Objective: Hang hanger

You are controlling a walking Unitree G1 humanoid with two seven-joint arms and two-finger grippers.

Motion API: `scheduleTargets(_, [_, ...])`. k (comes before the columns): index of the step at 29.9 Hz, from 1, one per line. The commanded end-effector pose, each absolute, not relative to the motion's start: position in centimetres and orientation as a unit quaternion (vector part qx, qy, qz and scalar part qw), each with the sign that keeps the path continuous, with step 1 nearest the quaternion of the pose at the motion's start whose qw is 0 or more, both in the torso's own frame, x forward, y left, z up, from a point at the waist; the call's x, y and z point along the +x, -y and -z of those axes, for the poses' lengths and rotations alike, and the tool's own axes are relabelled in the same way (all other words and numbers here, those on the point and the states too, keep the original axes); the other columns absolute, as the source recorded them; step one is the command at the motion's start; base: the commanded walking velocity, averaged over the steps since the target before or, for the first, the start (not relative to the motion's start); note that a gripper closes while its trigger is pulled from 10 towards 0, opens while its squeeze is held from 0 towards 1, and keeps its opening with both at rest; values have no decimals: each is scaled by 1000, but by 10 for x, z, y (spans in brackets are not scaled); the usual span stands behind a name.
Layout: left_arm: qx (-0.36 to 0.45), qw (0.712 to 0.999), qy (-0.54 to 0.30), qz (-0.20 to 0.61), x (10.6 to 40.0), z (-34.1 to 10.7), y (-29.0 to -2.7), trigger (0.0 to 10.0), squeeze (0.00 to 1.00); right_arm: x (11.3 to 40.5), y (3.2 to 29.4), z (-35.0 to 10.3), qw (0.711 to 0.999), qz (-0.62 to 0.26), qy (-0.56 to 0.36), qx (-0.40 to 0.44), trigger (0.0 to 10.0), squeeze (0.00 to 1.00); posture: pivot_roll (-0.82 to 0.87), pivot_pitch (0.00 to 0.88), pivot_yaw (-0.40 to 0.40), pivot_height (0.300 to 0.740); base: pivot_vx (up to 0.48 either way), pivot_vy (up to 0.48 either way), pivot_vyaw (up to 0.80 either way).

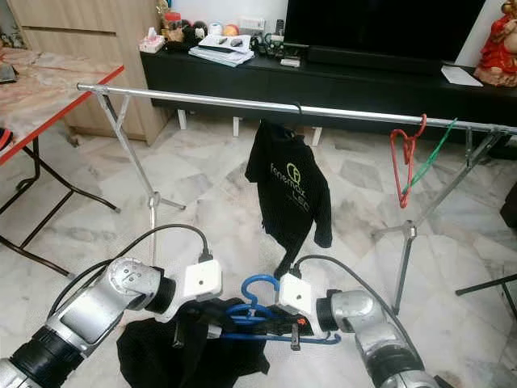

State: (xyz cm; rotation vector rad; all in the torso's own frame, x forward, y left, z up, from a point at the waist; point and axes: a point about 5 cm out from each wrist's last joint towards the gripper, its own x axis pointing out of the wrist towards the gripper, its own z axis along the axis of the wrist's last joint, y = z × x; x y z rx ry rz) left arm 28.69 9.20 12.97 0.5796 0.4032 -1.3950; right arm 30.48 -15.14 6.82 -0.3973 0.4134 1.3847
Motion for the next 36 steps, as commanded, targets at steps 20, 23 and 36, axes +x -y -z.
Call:
scheduleTargets(20, [239, 683, -139, 676, 281, -147, -77, 10000, 1000, 311, 149, -70, 761, -600, -175, -172, 0, 0, 101, 111, -39, 740, 0, 0, 0])
scheduleTargets(23, [242, 685, -136, 674, 282, -149, -77, 10000, 1000, 312, 149, -70, 766, -594, -172, -175, 0, 0, 103, 112, -40, 740, 0, 0, 0])
scheduleTargets(36, [255, 701, -126, 654, 287, -158, -83, 10000, 1000, 324, 153, -67, 825, -499, -160, -212, 0, 0, 110, 112, -46, 740, 0, 0, 0])
